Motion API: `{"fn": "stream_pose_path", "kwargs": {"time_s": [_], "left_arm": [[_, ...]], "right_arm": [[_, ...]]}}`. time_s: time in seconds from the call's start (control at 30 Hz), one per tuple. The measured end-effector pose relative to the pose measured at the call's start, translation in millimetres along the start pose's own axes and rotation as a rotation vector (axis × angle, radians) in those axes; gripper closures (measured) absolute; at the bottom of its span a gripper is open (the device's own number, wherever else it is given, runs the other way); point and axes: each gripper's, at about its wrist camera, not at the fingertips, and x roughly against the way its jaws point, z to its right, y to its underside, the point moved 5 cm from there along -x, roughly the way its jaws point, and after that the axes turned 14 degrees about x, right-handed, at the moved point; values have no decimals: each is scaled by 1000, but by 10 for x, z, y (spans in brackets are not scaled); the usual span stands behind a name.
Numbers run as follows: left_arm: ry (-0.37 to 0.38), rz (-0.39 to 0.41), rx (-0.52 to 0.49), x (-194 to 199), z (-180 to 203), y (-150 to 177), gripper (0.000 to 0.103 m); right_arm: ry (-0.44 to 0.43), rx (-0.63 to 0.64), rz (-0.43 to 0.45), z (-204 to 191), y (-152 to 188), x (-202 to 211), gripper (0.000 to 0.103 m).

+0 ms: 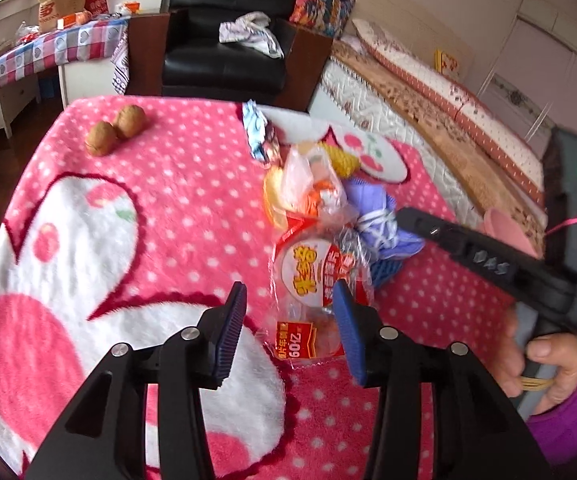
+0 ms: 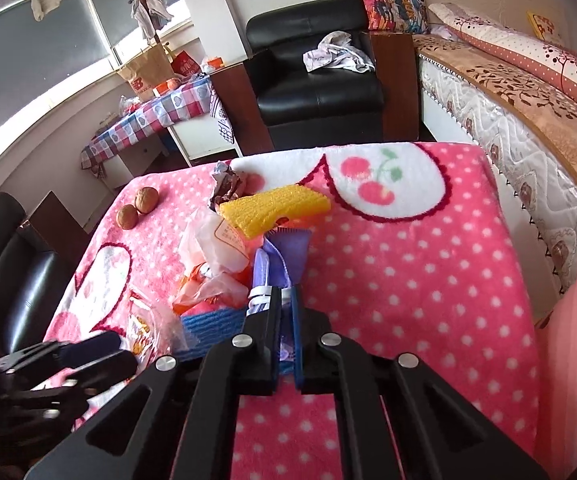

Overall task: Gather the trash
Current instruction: 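Grasp the purple cloth bundle with the right tool while the left tool holds the wrapper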

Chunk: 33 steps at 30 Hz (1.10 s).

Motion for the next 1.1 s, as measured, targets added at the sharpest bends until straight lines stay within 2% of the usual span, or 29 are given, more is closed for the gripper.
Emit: {"fn": "stream_pose_path", "kwargs": {"time_s": [0.03, 0.1, 0.2, 0.37, 0.4, 0.43, 0.47, 0.5, 0.57, 0.77, 0.8, 0.83, 0.87, 0.9, 0.93, 0.97, 1.0, 1.1], "left_arm": [[2, -3, -1, -17, 4, 21, 59], [9, -7, -8, -14, 13, 54, 83], [3, 6, -19, 44, 12, 78, 97], [9, 57, -15, 237, 28, 56, 102], [9, 69, -15, 285, 28, 49, 103], [8, 78, -16, 317, 35, 34, 103], [5, 92, -17, 366, 33, 21, 103], [5, 102, -18, 404, 32, 14, 103], [13, 116, -14, 472, 34, -3, 103], [23, 160, -40, 627, 102, -55, 103], [24, 165, -42, 643, 113, -64, 103], [25, 169, -43, 657, 127, -74, 103], [26, 175, -45, 679, 139, -81, 103], [27, 179, -47, 693, 149, -88, 103], [27, 185, -49, 708, 159, -92, 103], [27, 191, -52, 723, 174, -99, 103], [27, 195, -53, 733, 186, -104, 103], [31, 208, -54, 763, 224, -123, 103]], "right_arm": [[-3, -2, 5, 6, 8, 32, 100], [-4, -3, 15, 2, 4, 96, 103], [-7, -8, 35, -2, -1, 210, 103], [-11, -16, 63, -5, -2, 395, 103], [-14, -20, 67, 9, -2, 409, 99], [-16, -26, 62, 23, 2, 407, 82], [-11, -38, 52, 46, 7, 397, 59], [-10, -44, 54, 59, 8, 394, 53], [2, -39, 52, 62, -8, 351, 53], [3, 1, -43, -35, -6, -56, 52], [5, 12, -49, -59, 3, -95, 54], [16, 30, -59, -74, 5, -133, 69], [34, 43, -66, -82, 15, -152, 79], [34, 50, -63, -88, 23, -147, 80], [31, 51, -59, -88, 32, -129, 85], [28, 53, -54, -88, 42, -108, 97], [32, 55, -46, -80, 53, -64, 103], [27, 36, -6, -47, 65, 120, 103]]}}
